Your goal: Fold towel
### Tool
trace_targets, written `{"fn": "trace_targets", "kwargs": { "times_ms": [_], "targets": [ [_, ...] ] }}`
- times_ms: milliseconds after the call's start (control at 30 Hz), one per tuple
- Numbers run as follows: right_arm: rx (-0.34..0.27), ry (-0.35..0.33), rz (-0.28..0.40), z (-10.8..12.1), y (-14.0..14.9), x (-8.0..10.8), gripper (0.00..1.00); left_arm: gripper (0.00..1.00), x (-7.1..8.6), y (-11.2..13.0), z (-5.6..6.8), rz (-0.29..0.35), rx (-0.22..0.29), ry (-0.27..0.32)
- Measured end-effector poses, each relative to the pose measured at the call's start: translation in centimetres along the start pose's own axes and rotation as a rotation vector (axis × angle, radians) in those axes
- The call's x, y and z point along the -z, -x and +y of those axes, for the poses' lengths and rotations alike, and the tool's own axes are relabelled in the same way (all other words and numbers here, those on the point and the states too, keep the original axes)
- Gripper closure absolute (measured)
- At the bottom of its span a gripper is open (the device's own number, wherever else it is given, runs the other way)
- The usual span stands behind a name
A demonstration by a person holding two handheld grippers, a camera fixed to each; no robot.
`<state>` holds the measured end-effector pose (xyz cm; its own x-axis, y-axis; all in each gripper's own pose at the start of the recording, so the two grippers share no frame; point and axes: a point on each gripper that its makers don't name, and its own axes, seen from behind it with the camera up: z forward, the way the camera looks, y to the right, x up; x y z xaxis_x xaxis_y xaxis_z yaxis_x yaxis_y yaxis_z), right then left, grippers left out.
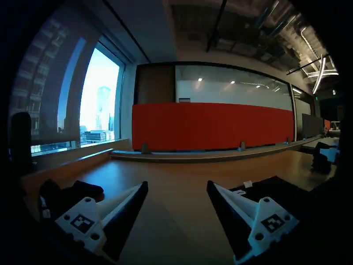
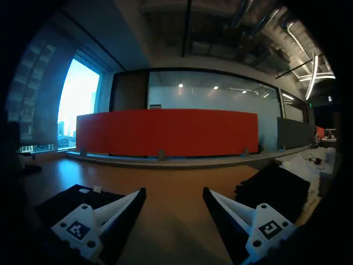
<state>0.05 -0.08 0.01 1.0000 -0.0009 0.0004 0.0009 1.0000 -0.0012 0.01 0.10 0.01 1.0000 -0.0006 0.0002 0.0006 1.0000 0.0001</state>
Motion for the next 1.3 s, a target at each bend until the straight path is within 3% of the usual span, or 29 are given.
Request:
{"fn": "trace_targets", "kwargs": {
  "times_ms": [400,533,767,1300],
  "targets": [
    [0.012,0.015,-0.008,0.3,-0.1,0.0,0.00,0.01,-0.1,0.2,0.0,-0.012,-0.004,0.000],
    [0.027,0.023,-0.003,0.5,-1.5,0.2,0.00,0.01,-0.2,-0.8,-0.1,-0.014,-0.019,-0.005],
    [0.043,0.015,0.001,-0.1,-5.9,1.0,0.00,0.01,-0.1,-4.8,0.2,-0.011,-0.012,0.001],
    [0.047,-0.018,-0.017,-2.1,-19.2,3.1,0.00,0.01,2.0,-17.6,-0.2,-0.028,0.008,-0.012]
  ]
}}
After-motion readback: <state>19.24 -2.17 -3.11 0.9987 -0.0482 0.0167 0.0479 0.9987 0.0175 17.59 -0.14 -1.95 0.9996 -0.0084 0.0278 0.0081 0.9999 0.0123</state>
